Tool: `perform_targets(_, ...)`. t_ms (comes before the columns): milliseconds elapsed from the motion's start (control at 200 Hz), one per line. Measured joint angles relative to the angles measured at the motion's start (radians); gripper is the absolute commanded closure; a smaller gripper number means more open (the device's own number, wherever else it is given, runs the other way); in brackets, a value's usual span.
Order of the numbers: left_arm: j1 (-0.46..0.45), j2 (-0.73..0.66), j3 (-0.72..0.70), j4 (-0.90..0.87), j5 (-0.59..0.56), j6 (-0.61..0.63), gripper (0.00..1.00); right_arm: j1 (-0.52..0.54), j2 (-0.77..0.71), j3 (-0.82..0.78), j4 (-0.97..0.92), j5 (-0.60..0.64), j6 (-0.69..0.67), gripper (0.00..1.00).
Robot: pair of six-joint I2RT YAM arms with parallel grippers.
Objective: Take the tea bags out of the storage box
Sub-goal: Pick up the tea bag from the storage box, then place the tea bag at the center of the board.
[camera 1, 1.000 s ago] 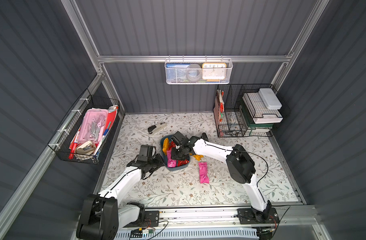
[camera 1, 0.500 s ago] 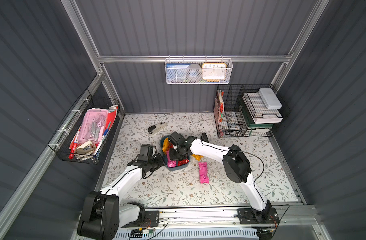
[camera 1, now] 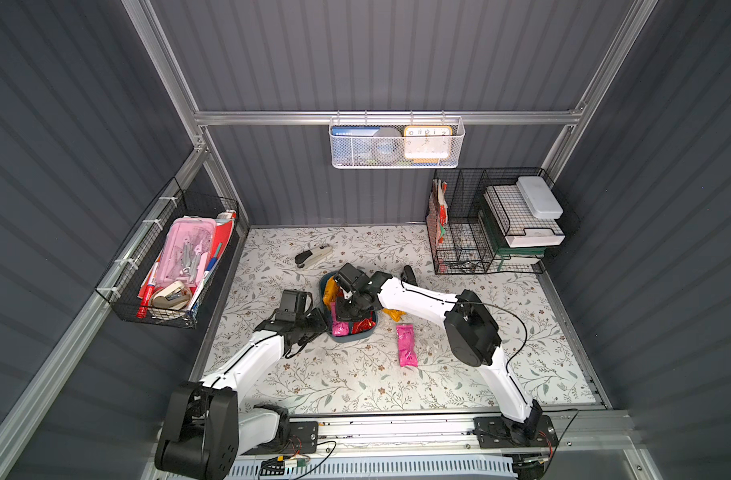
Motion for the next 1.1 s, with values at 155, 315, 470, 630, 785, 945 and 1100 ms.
perform_targets(155,0.000,-0.055,0.013,-0.052,-0.047,-0.002,0.45,0.002,-0.027,-0.007,0.001,-0.029,0.012,1.00)
perform_targets(315,0.000,-0.171,0.026,-0.092,-0.095,-0.029,0.39,0.002,-0.146,-0.077,0.026,-0.059,0.037,1.00)
perform_targets(470,0.000,-0.233,0.042,-0.131,-0.137,-0.048,0.38,0.002,-0.273,-0.164,0.077,-0.068,0.066,1.00)
perform_targets(630,0.000,-0.238,0.045,-0.148,-0.144,-0.059,0.39,0.002,-0.377,-0.283,0.109,-0.063,0.087,1.00)
perform_targets(785,0.000,-0.227,0.046,-0.150,-0.136,-0.063,0.41,-0.014,-0.507,-0.424,0.089,-0.033,0.064,1.00)
perform_targets(945,0.000,-0.206,0.069,-0.154,-0.127,-0.056,0.41,-0.100,-0.696,-0.579,0.032,-0.015,0.003,1.00)
perform_targets(1100,0.000,-0.165,0.076,-0.150,-0.108,-0.039,0.41,-0.217,-0.876,-0.731,-0.065,0.039,-0.069,1.00)
